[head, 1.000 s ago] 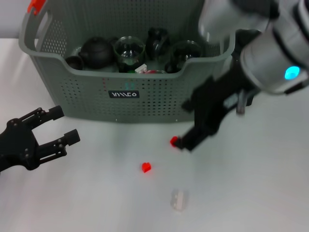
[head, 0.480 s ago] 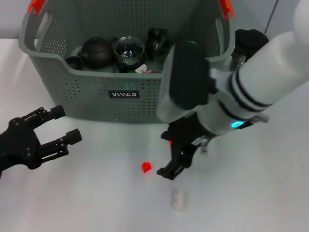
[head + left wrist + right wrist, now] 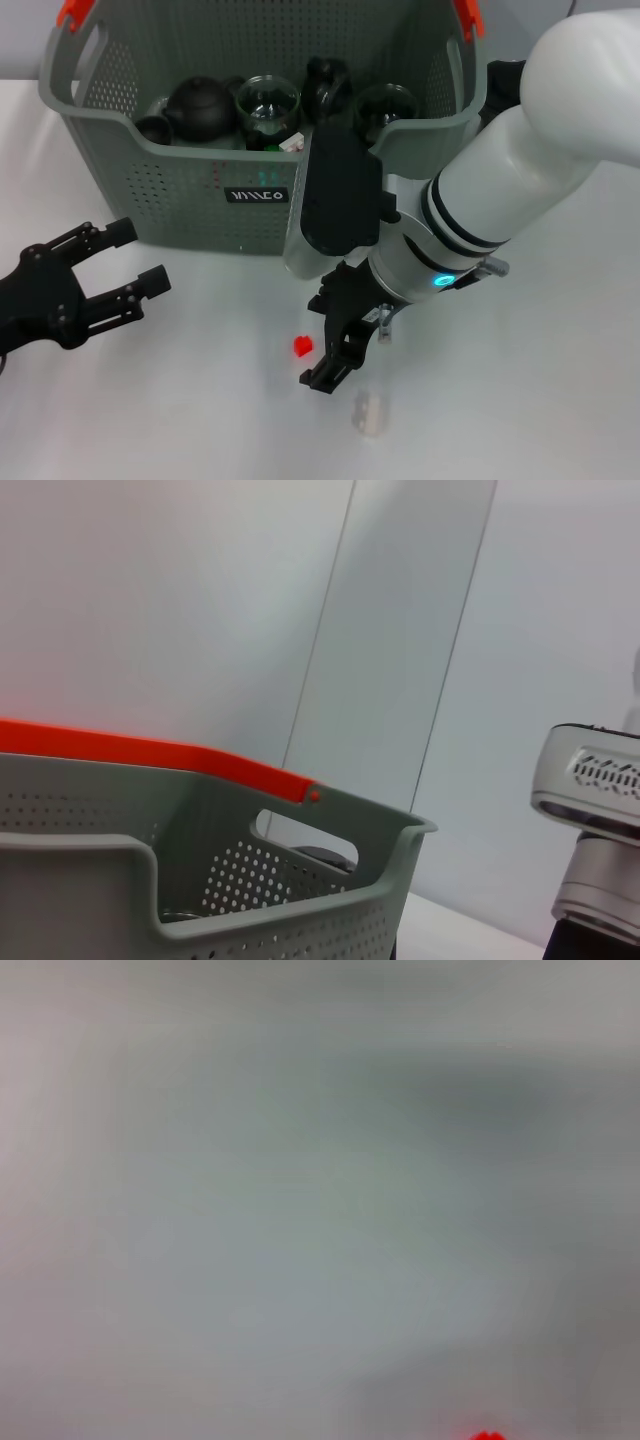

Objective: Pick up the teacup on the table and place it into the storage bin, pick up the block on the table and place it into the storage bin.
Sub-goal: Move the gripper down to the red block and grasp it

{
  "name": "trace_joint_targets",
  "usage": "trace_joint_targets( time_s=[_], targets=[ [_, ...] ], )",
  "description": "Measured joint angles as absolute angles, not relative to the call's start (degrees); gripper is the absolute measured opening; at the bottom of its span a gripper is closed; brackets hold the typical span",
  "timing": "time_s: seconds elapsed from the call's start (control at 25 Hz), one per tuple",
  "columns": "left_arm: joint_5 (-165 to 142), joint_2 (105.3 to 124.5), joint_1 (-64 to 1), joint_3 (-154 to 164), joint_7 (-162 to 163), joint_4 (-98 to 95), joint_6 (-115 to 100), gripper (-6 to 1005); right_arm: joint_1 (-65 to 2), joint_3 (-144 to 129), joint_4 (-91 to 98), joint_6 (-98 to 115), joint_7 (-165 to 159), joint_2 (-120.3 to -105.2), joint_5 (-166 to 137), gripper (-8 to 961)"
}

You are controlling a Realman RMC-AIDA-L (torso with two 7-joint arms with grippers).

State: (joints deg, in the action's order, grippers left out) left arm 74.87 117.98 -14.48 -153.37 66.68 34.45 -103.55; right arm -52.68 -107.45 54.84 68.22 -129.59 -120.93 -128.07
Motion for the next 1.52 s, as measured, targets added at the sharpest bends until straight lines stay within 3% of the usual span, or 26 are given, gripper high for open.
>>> trace_joint_targets(
  time_s=[0.76,0.84,1.08,1.52],
  targets=[
    [74.88,118.03,-14.25,-153.37,66.62,34.45,-103.0,824,-52.31,-114.97,50.49,57.82,-128.35,-121.19,-122.91,915],
    [74.88,118.04,-14.24,-153.37,66.62,34.45,-103.0,824,-52.66,-114.88,49.85,57.69,-128.88,-121.16,-122.86,754],
    [74.86,118.12,-14.24,-153.24,66.62,34.45,-102.91,824,-53.48,-114.78,47.68,55.99,-129.58,-121.31,-122.73,525],
    [74.79,118.13,-14.24,-153.01,66.62,34.41,-102.39,824,-53.82,-114.98,45.95,55.25,-129.31,-121.29,-120.72,512]
  ],
)
